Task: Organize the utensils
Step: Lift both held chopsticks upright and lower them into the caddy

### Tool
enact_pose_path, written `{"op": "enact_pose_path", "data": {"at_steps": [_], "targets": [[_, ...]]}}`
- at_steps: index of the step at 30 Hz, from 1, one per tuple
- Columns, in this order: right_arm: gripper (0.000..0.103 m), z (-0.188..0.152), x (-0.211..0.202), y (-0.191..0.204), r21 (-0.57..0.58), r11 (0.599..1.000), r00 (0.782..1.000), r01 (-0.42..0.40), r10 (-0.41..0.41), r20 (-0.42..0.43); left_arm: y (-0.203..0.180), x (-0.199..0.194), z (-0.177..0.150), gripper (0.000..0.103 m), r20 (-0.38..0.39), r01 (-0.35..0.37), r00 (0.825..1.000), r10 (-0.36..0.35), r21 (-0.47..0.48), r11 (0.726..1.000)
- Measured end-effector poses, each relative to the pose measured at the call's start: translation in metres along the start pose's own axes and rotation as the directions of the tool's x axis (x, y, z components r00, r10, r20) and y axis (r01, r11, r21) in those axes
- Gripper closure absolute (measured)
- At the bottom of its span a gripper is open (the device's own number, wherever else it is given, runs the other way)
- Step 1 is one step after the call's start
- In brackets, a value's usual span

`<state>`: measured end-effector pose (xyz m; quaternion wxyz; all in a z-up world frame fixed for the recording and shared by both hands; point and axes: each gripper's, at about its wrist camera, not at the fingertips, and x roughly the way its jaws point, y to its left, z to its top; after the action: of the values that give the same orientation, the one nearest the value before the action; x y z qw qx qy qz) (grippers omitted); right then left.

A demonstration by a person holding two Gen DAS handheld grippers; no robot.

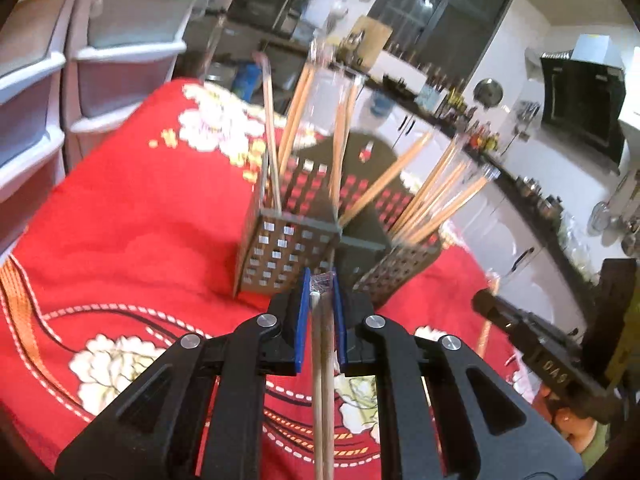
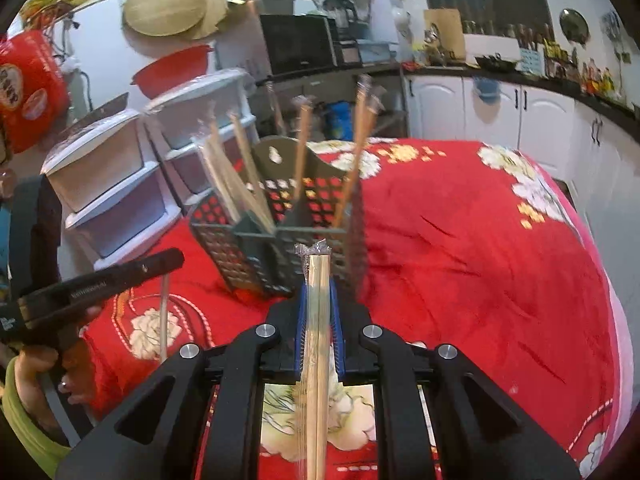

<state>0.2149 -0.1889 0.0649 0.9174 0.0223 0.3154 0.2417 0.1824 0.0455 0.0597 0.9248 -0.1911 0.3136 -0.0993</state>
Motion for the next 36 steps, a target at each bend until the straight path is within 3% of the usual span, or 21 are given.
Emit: {"op": "enact_pose_path", "data": {"at_steps": [10,18,29,36], "targets": [[0.092,0.034,-0.016,0.04,-0.083,0.995,0.994,-0.059,0.066,0.09,-0.001,-0.037,0.045,0.098,0.116,0.014,0.993,-0.015,0.016,1.0],[0.092,0.071,-0.032,0.059,-0.137,0.987,0.976,-0.084,0.11,0.188,-0.009,-0.061,0.08,0.098,0.202,0.018,0.979,-0.026,0.04,0.999],[0.092,0.119,-0.043,0.06,-0.149,0.985,0.947,-0.085,0.126,0.297,-0.034,-0.079,0.131,0.098,0.311,-0.011,0.95,-0.019,0.095,0.995],[0.092,0.137,-0.041,0.053,-0.14,0.988,0.933,-0.066,0.111,0.341,-0.04,-0.068,0.152,0.098,0.344,-0.028,0.939,-0.003,0.085,0.996]]}}
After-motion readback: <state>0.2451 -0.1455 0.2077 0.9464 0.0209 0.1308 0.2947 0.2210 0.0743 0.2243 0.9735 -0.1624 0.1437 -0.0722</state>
